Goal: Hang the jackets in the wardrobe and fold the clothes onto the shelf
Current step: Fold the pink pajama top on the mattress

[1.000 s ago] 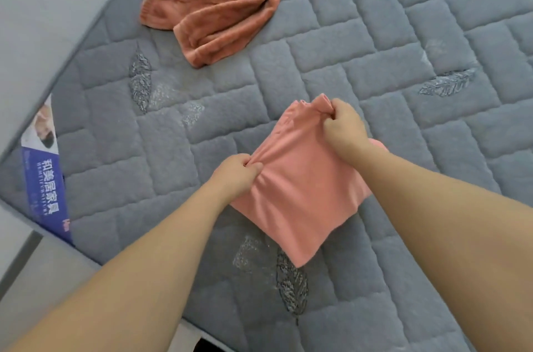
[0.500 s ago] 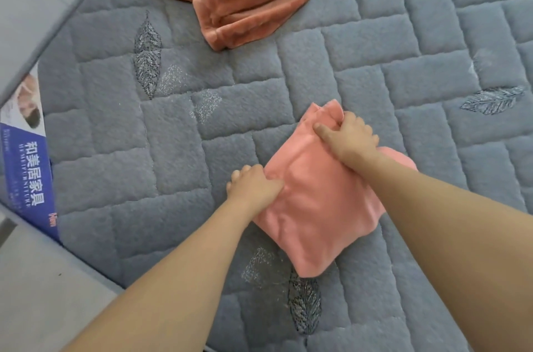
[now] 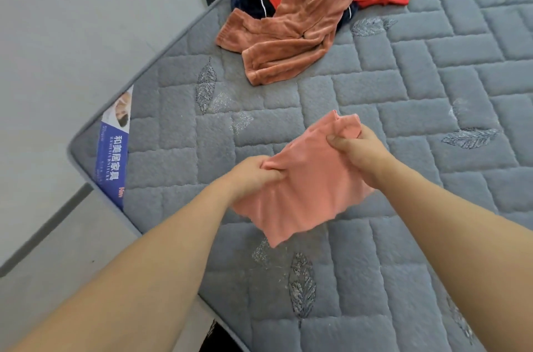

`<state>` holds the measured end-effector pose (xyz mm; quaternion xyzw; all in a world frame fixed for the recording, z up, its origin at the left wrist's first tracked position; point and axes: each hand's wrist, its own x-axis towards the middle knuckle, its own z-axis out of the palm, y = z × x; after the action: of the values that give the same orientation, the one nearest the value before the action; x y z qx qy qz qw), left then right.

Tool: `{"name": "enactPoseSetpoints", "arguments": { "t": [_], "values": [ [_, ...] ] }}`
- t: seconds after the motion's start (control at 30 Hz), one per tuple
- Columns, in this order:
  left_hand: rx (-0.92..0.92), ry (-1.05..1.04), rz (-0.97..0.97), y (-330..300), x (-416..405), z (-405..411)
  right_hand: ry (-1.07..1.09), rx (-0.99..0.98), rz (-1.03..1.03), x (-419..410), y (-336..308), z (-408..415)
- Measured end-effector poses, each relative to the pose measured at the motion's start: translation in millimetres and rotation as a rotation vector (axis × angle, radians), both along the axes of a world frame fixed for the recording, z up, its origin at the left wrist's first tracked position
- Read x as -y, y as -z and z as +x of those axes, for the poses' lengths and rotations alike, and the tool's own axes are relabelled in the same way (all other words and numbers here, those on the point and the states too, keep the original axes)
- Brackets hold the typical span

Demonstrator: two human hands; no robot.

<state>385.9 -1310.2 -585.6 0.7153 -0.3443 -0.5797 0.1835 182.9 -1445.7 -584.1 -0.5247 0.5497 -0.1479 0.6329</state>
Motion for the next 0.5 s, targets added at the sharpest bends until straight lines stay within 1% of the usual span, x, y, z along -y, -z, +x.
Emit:
{"name": "enactPoseSetpoints", "arguments": {
  "t": [0.1,0.23,0.33,0.43,0.5],
  "values": [
    [0.158,-0.034,-0.108,-67.4,-31.0,17.2,0.022,0.076,0.032,-30.4,-58.7,12.8],
    [0.381,-0.132,-0.213,-185.4,-100.1,38.0,0.038,0.164,-0.074,-87.4,-164.5,51.0],
    [0.576,-0.172,-0.269,-278.0,-156.9,53.4,0.003,0.315,-0.19,-137.6,-252.9,87.8],
    [0.744,-0.288,-0.318,-364.3,-225.2,66.2,-0.046,0.44,-0.267,-193.7,-335.4,131.0],
    [0.851,-0.393,-0.338,-410.8,-278.3,74.1,-0.098,0.5,-0.288,-237.0,-382.4,159.1]
  ]
}}
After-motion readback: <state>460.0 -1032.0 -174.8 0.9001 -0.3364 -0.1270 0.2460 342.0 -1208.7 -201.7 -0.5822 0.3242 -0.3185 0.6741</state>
